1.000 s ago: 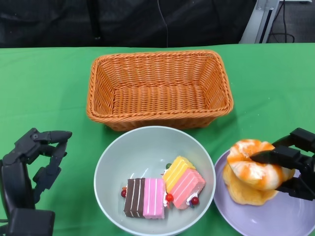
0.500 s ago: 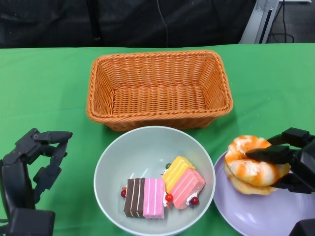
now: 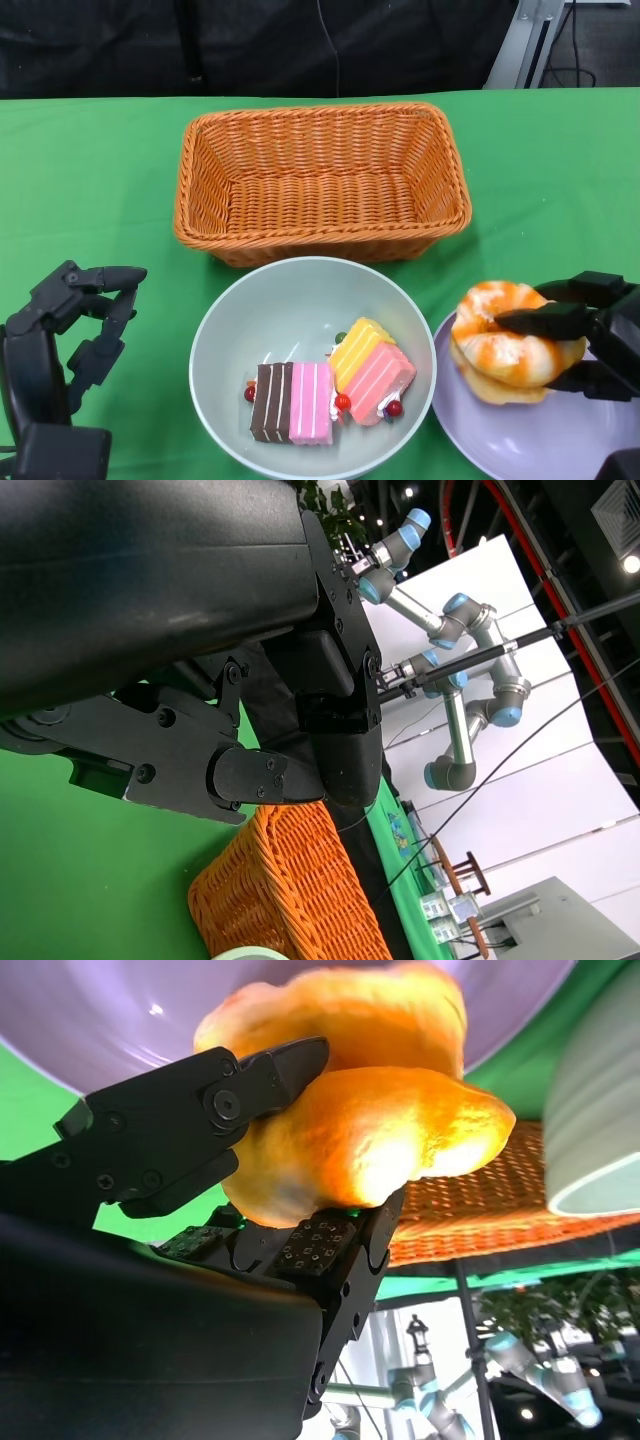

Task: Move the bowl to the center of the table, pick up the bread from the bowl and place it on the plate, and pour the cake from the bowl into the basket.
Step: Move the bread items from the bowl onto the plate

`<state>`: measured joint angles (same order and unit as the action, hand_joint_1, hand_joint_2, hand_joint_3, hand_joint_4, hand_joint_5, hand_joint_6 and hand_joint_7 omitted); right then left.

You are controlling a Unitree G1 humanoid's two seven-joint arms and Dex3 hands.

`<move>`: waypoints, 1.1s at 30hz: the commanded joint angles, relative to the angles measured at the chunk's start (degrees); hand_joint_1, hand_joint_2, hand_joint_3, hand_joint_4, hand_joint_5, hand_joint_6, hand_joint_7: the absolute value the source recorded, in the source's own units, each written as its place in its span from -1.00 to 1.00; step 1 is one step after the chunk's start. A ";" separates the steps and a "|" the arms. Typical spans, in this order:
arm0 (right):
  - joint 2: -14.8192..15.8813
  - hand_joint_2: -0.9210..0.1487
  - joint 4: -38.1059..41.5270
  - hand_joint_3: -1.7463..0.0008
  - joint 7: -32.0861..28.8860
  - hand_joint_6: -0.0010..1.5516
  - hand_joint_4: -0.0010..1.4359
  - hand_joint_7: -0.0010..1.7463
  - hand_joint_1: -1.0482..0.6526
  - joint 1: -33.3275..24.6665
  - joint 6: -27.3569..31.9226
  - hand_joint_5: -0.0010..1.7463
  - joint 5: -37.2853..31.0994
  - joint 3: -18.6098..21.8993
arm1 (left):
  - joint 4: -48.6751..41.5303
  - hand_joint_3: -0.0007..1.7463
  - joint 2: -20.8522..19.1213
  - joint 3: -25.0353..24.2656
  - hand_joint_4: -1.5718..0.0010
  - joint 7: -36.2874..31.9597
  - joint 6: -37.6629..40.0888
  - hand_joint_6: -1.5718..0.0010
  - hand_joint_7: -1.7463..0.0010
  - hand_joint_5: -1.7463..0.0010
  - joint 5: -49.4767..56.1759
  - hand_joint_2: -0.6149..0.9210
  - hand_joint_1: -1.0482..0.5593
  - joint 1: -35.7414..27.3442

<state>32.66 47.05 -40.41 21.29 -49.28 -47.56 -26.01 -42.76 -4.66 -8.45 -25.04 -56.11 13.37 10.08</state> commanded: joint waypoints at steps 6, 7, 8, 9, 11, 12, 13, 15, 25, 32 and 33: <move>-0.09 -0.99 2.69 0.91 -0.81 0.10 -0.43 -1.00 -0.55 -1.62 -7.25 -0.56 2.39 0.50 | -0.30 -0.70 -1.65 -0.37 -0.06 0.85 -0.59 -0.19 0.12 -0.46 -0.78 1.00 0.06 -0.34; 0.01 -1.00 2.78 0.89 -0.50 0.08 -0.45 -1.00 -0.56 -1.58 -7.87 -0.62 2.51 0.43 | -0.44 -0.70 -1.69 -0.37 -0.06 1.00 -0.74 -0.19 0.12 -0.46 -0.94 1.00 0.06 -0.28; 0.06 -1.00 2.87 0.86 -0.30 0.04 -0.47 -1.00 -0.58 -1.57 -8.32 -0.68 2.57 0.44 | -0.54 -0.71 -1.70 -0.39 -0.06 1.16 -0.81 -0.19 0.12 -0.46 -1.06 1.00 0.06 -0.24; 0.10 -1.00 2.94 0.83 0.26 -0.01 -0.48 -1.00 -0.61 -1.61 -8.82 -0.73 2.86 0.52 | -0.60 -0.72 -1.71 -0.43 -0.07 1.13 -0.85 -0.19 0.12 -0.46 -0.97 1.00 0.05 -0.20; 0.14 -1.00 3.00 0.79 1.18 -0.11 -0.51 -1.00 -0.66 -1.67 -9.69 -0.79 3.35 0.73 | -0.69 -0.73 -1.69 -0.48 -0.08 1.08 -0.80 -0.20 0.13 -0.46 -0.86 1.00 0.04 -0.15; 0.19 -1.00 2.87 0.78 1.73 -0.15 -0.52 -1.00 -0.69 -1.73 -9.93 -0.81 3.61 0.90 | -0.76 -0.73 -1.70 -0.47 -0.09 1.08 -0.84 -0.20 0.13 -0.46 -0.84 1.00 0.03 -0.12; 0.21 -1.00 2.78 0.77 2.09 -0.18 -0.53 -1.00 -0.71 -1.76 -10.18 -0.82 3.80 1.05 | -0.78 -0.73 -1.69 -0.45 -0.09 1.16 -0.87 -0.20 0.13 -0.46 -0.90 1.00 0.03 -0.12; 0.11 -1.00 2.79 0.75 2.62 -0.20 -0.54 -1.00 -0.74 -1.75 -10.56 -0.84 4.09 1.36 | -0.95 -0.73 -1.68 -0.44 -0.09 1.13 -0.93 -0.20 0.14 -0.45 -0.88 1.00 0.03 -0.02; -0.26 -1.00 3.83 0.75 1.91 -0.19 -0.54 -0.99 -0.80 -1.07 -11.87 -0.87 3.08 1.55 | -1.02 -0.70 -1.72 -0.52 -0.10 0.34 -0.60 -0.20 0.12 -0.48 -0.06 1.00 0.04 0.14; -1.32 -1.00 4.77 0.82 2.35 -0.16 -0.45 -0.99 -0.76 -0.90 -14.69 -0.86 5.17 2.31 | -1.12 -0.71 -1.84 -0.59 -0.08 0.70 -0.62 -0.20 0.11 -0.48 -0.46 1.00 0.04 0.13; -1.92 -1.00 5.32 0.85 2.20 -0.16 -0.39 -0.99 -0.72 -0.83 -15.99 -0.84 6.01 2.76 | -1.11 -0.71 -1.87 -0.56 -0.08 0.88 -0.71 -0.19 0.11 -0.48 -0.58 1.00 0.04 0.09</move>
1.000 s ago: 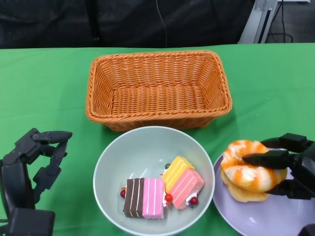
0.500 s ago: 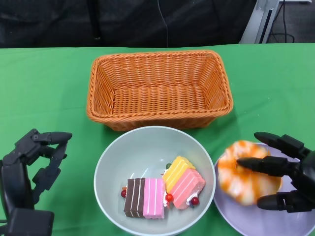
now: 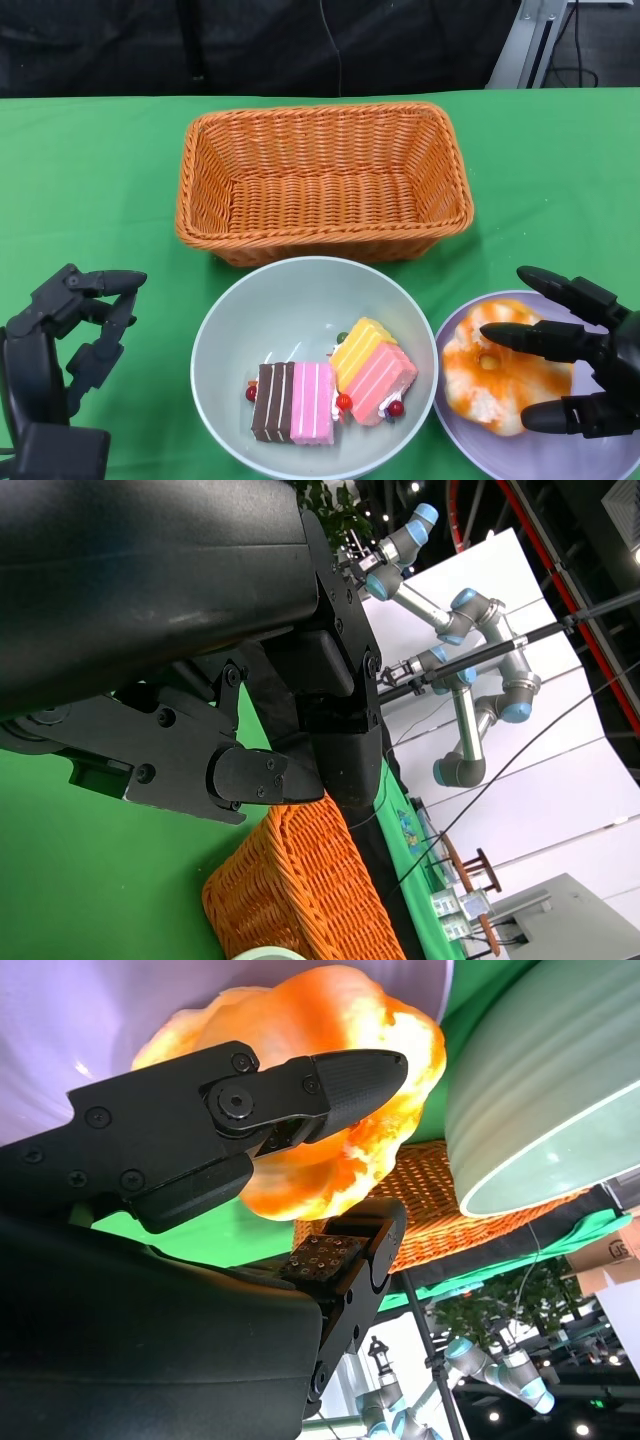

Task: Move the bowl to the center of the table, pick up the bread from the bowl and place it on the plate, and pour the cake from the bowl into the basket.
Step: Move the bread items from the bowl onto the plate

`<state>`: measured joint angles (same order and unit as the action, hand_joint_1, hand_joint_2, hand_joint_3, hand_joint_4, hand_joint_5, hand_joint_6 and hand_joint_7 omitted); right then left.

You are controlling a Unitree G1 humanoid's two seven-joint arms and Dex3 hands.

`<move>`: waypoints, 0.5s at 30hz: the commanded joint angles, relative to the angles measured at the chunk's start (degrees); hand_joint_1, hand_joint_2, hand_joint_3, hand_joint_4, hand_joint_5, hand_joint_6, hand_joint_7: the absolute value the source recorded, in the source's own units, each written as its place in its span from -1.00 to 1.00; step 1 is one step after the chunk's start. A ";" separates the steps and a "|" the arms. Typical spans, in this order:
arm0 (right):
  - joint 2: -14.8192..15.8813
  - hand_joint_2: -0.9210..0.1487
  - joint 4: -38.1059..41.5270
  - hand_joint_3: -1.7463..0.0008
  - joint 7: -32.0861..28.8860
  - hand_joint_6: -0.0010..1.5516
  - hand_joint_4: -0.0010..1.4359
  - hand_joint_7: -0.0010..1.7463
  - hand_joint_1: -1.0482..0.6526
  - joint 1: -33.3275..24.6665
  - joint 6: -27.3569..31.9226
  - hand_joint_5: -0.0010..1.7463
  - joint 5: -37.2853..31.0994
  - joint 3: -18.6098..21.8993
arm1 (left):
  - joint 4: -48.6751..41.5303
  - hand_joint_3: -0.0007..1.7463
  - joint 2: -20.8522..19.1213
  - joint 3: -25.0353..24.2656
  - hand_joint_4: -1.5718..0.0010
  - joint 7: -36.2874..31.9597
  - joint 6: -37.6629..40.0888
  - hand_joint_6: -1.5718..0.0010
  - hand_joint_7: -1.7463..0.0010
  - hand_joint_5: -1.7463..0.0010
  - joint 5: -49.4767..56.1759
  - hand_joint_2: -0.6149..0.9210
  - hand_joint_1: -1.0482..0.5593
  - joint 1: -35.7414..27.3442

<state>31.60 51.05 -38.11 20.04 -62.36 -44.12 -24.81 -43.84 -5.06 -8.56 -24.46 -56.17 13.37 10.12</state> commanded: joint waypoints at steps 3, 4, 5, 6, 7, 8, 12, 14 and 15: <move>-3.15 -1.00 2.58 0.88 1.09 -0.15 -0.24 -0.99 -0.62 0.72 -6.49 -0.81 6.77 3.61 | 0.09 -0.71 -1.62 -0.32 -0.08 0.62 -0.56 -0.19 0.11 -0.48 -0.59 1.00 0.04 -0.10; -4.06 -1.00 2.43 0.87 2.03 -0.14 -0.21 -0.99 -0.59 0.77 -7.18 -0.80 8.83 4.53 | -0.02 -0.71 -1.69 -0.26 -0.08 0.65 -0.65 -0.18 0.11 -0.48 -0.52 1.00 0.04 -0.08; -5.04 -1.00 2.06 0.87 2.95 -0.12 -0.18 -0.98 -0.56 0.94 -7.83 -0.79 10.99 5.60 | -0.21 -0.71 -1.78 -0.19 -0.08 0.67 -0.76 -0.18 0.11 -0.48 -0.44 1.00 0.04 -0.01; -5.82 -1.00 1.82 0.87 4.06 -0.08 -0.12 -0.96 -0.51 1.07 -8.41 -0.77 12.94 6.48 | -0.36 -0.71 -1.83 -0.13 -0.08 0.70 -0.83 -0.18 0.11 -0.48 -0.41 1.00 0.04 0.04; -6.69 -1.00 1.94 0.88 6.17 -0.06 -0.09 -0.96 -0.47 1.33 -9.36 -0.76 16.05 7.09 | -0.42 -0.71 -1.86 -0.03 -0.08 0.81 -0.77 -0.18 0.11 -0.48 -0.44 1.00 0.04 0.05; -7.66 -1.00 2.01 0.89 8.57 -0.05 -0.07 -0.96 -0.43 1.45 -10.06 -0.76 19.59 7.65 | -0.42 -0.71 -1.86 0.05 -0.08 0.97 -0.70 -0.18 0.11 -0.49 -0.57 1.00 0.04 0.05; -10.92 -1.00 -2.37 0.91 21.06 0.03 0.05 -0.94 -0.31 0.81 -7.43 -0.71 36.74 9.00 | -0.74 -0.73 -2.08 0.43 -0.07 2.13 -1.06 -0.17 0.12 -0.48 -1.16 1.00 0.04 0.09; -12.35 -1.00 -7.03 0.89 28.12 0.05 0.06 -0.94 -0.25 -0.19 -3.48 -0.70 46.36 9.43 | -0.84 -0.74 -2.22 0.55 -0.06 2.92 -1.20 -0.17 0.13 -0.47 -1.31 1.00 0.03 0.07; -13.00 -1.00 -9.18 0.88 30.80 0.04 0.06 -0.94 -0.23 -0.75 -1.35 -0.69 49.85 9.97 | -0.92 -0.74 -2.41 0.64 -0.05 3.32 -1.43 -0.17 0.13 -0.46 -1.25 1.00 0.03 0.07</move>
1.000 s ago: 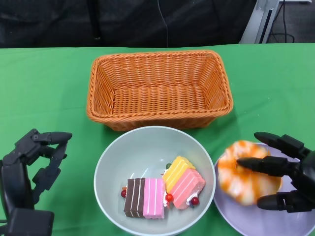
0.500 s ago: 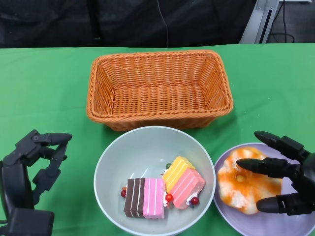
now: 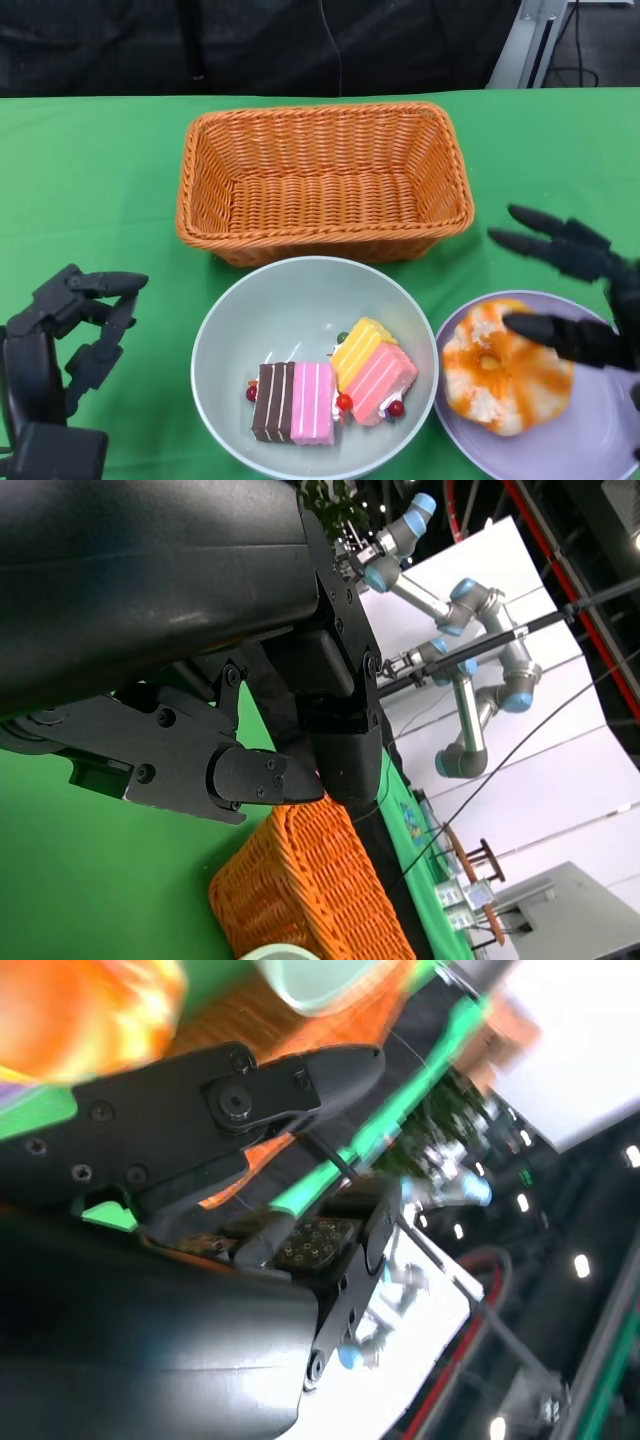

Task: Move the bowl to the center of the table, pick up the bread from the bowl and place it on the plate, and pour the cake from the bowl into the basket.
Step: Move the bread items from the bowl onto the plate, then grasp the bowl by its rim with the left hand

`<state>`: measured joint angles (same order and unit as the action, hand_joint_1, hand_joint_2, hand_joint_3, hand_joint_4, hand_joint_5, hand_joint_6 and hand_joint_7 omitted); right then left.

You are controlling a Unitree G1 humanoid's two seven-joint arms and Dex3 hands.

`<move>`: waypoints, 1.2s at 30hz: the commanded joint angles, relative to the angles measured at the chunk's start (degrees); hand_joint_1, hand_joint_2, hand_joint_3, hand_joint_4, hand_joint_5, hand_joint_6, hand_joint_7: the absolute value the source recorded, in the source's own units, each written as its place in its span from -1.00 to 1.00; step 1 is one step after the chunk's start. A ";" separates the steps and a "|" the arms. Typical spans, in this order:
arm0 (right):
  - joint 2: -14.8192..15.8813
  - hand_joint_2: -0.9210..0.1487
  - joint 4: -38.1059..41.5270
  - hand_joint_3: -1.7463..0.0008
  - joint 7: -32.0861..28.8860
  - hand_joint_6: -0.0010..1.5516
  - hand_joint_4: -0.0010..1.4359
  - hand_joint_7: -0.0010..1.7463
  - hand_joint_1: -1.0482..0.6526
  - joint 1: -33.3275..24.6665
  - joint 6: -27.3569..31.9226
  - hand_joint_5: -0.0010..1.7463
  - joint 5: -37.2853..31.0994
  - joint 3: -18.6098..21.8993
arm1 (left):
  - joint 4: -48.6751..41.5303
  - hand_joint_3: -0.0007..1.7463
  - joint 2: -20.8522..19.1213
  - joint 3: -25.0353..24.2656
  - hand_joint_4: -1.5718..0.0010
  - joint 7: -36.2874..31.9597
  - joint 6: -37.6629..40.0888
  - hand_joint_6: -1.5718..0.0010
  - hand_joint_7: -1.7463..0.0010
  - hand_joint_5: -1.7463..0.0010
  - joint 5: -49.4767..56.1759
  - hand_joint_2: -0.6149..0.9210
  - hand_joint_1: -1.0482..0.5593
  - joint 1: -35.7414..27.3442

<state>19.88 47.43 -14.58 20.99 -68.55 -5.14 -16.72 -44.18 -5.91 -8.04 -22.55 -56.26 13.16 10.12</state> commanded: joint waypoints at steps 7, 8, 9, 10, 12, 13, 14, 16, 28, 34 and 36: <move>-5.74 -1.00 -16.32 0.85 17.93 0.03 -0.23 -0.97 -0.23 -5.43 19.79 -0.18 21.79 8.63 | -1.14 -0.76 -3.35 1.32 -0.07 8.18 -3.90 -0.24 0.51 0.02 -4.16 1.00 0.03 -0.02; -6.54 -1.00 -18.43 0.84 18.93 0.03 -0.24 -0.98 -0.24 -5.93 23.40 -0.16 23.85 9.70 | -1.12 -0.77 -3.70 1.58 -0.10 9.73 -4.23 -0.28 0.62 0.13 -4.97 1.00 0.03 -0.10; -7.34 -1.00 -20.43 0.83 19.76 0.03 -0.24 -0.98 -0.25 -6.34 26.80 -0.15 25.71 10.79 | -1.19 -0.78 -4.07 1.83 -0.10 10.98 -4.67 -0.30 0.71 0.21 -5.47 1.00 0.04 -0.12; -7.94 -1.00 -21.98 0.82 20.50 0.03 -0.23 -0.98 -0.24 -6.69 29.18 -0.13 26.65 11.76 | -1.25 -0.78 -4.26 1.91 -0.10 11.82 -4.96 -0.30 0.78 0.27 -5.83 1.00 0.04 -0.12; -8.91 -1.00 -25.78 0.81 22.02 0.03 -0.23 -0.98 -0.23 -7.16 35.72 -0.12 30.11 13.81 | -1.47 -0.79 -4.87 2.11 -0.10 13.64 -5.82 -0.30 0.82 0.30 -6.36 1.00 0.04 0.00; -9.25 -1.00 -27.90 0.70 22.84 0.02 -0.30 -0.98 -0.18 -7.33 39.67 -0.01 32.44 14.84 | -1.55 -0.81 -5.28 2.24 -0.11 14.62 -6.27 -0.29 0.87 0.38 -6.53 1.00 0.03 0.07; -9.61 -1.00 -29.92 0.61 23.54 0.04 -0.36 -0.97 -0.13 -7.48 43.71 0.12 34.81 15.90 | -1.75 -0.82 -5.72 2.40 -0.13 15.69 -6.95 -0.28 0.92 0.45 -6.78 1.00 0.01 0.19; -10.14 -1.00 -32.62 0.55 24.41 0.11 -0.38 -0.92 -0.06 -7.84 49.17 0.35 36.90 17.74 | -1.87 -0.84 -6.48 2.53 -0.14 17.01 -7.84 -0.27 0.96 0.54 -6.62 1.00 -0.01 0.30; -14.43 -0.97 -33.95 0.65 27.69 0.21 -0.22 -0.72 0.02 -7.99 51.72 0.48 31.91 23.40 | -2.42 -0.94 -12.16 2.28 -0.07 15.40 -14.07 -0.10 1.00 0.79 3.83 1.00 -0.13 0.85; -15.44 -0.99 -34.20 0.67 28.89 0.16 -0.24 -0.63 0.01 -7.66 52.84 0.49 31.42 24.84 | 0.90 -0.96 -15.37 0.16 0.07 6.69 -15.85 0.07 1.00 0.92 17.24 0.99 -0.17 -0.32; -15.39 -1.00 -34.17 0.67 29.35 0.15 -0.24 -0.61 0.00 -7.36 53.35 0.50 31.37 25.27 | 1.90 -0.97 -16.03 -0.11 0.08 1.27 -16.11 0.08 1.00 0.94 23.06 1.00 -0.16 -0.39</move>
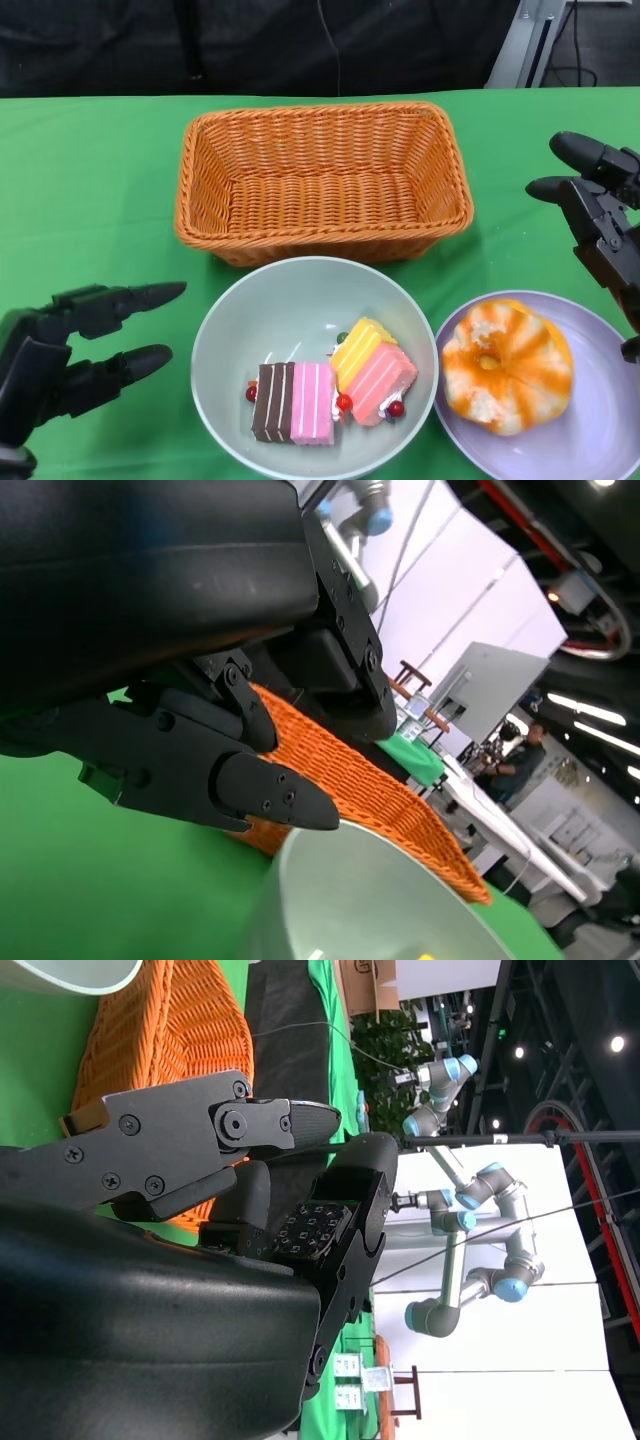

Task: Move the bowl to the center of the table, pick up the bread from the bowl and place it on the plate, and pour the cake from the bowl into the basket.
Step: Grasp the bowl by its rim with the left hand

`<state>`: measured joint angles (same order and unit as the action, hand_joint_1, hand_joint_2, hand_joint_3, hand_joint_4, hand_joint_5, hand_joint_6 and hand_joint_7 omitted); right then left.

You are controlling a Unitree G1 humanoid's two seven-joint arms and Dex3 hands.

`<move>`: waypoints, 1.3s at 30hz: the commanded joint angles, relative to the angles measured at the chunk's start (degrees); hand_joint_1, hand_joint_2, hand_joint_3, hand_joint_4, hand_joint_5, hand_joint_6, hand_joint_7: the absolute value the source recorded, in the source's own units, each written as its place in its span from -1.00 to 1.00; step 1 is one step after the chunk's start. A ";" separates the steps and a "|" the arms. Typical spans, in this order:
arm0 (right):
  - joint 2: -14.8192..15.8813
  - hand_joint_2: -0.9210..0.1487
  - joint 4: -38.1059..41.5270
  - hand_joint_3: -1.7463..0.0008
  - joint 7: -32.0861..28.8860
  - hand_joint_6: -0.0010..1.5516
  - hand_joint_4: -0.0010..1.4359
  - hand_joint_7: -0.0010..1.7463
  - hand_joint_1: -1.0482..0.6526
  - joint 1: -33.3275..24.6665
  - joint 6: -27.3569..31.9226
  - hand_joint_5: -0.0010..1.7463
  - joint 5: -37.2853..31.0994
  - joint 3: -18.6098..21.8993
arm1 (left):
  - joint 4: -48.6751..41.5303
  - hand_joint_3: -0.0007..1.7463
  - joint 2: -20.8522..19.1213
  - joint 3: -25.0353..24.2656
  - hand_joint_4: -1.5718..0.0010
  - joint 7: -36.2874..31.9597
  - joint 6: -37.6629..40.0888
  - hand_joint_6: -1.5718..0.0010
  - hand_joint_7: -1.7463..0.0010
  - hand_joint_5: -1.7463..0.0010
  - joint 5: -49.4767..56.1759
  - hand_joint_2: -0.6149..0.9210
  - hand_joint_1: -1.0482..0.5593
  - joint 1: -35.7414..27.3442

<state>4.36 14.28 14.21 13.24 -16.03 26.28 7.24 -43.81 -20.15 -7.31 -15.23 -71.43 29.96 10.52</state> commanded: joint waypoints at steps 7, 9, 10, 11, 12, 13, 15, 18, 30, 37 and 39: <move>0.01 -1.00 -1.35 0.70 0.55 0.06 -0.19 -0.42 -0.03 1.29 2.78 0.46 -0.86 2.20 | 5.45 -0.96 -5.17 4.42 0.10 -32.19 2.90 0.08 0.98 0.97 27.73 1.00 -0.14 0.54; -0.34 -1.00 -1.52 0.69 0.53 0.05 -0.17 -0.39 0.00 1.35 3.01 0.44 -0.78 2.37 | 5.45 -0.97 -6.50 7.46 0.09 -39.33 4.68 0.07 0.98 0.97 31.91 1.00 -0.14 1.24; -0.49 -1.00 -1.64 0.67 0.56 0.04 -0.16 -0.38 0.00 1.38 3.21 0.44 -0.66 2.45 | 5.28 -0.97 -7.25 9.19 0.10 -42.76 5.59 0.08 0.99 0.98 33.78 1.00 -0.14 1.65; -0.60 -1.00 -1.74 0.66 0.60 0.03 -0.16 -0.37 0.00 1.40 3.38 0.44 -0.62 2.53 | 5.00 -0.97 -7.97 10.90 0.10 -45.76 6.45 0.08 0.99 0.98 35.18 1.00 -0.14 2.06; -0.61 -1.00 -1.68 0.66 0.82 0.03 -0.16 -0.36 -0.01 1.48 3.56 0.44 -0.55 2.62 | 4.88 -0.98 -8.78 12.87 0.10 -48.92 7.72 0.09 0.99 0.98 36.94 1.00 -0.15 2.37; -0.64 -1.00 -1.74 0.67 1.00 0.01 -0.18 -0.34 -0.04 1.51 3.73 0.46 -0.51 2.74 | 4.83 -0.98 -9.52 14.68 0.11 -51.48 8.82 0.10 1.00 0.98 38.19 0.99 -0.16 2.60; -0.78 -1.00 -1.85 0.68 1.33 -0.01 -0.18 -0.30 -0.06 1.59 4.10 0.47 -0.39 3.05 | 4.39 -0.99 -10.77 18.30 0.10 -56.34 10.58 0.11 1.00 0.98 40.17 0.99 -0.17 3.25; -1.00 -1.00 -2.10 0.69 1.64 -0.03 -0.19 -0.27 -0.09 1.63 4.93 0.48 -0.19 3.50 | 2.94 -0.99 -12.47 23.86 0.08 -62.09 11.25 0.13 1.00 0.98 42.00 0.99 -0.17 4.46; -1.38 -1.00 -1.97 0.65 1.85 -0.08 -0.20 -0.21 -0.08 1.95 6.60 0.49 -0.58 4.26 | 0.40 -0.92 -19.51 38.42 0.07 -73.74 13.33 0.16 0.98 0.98 44.66 1.00 -0.19 9.02; -1.63 -1.00 -2.80 0.64 1.44 -0.09 -0.21 -0.21 -0.08 1.71 7.59 0.49 -0.84 4.30 | 0.71 -0.95 -22.15 43.72 -0.04 -74.98 13.73 0.05 0.96 0.95 45.78 1.00 -0.13 11.02; -1.69 -1.00 -2.92 0.64 1.48 -0.09 -0.21 -0.20 -0.07 1.71 7.86 0.50 -0.71 4.35 | 0.95 -0.95 -22.63 44.82 -0.05 -74.92 13.78 0.02 0.95 0.95 45.91 1.00 -0.12 11.56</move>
<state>2.60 12.18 15.82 14.49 -8.38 25.44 10.74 -43.06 -41.00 36.71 -86.99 -57.83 75.39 21.25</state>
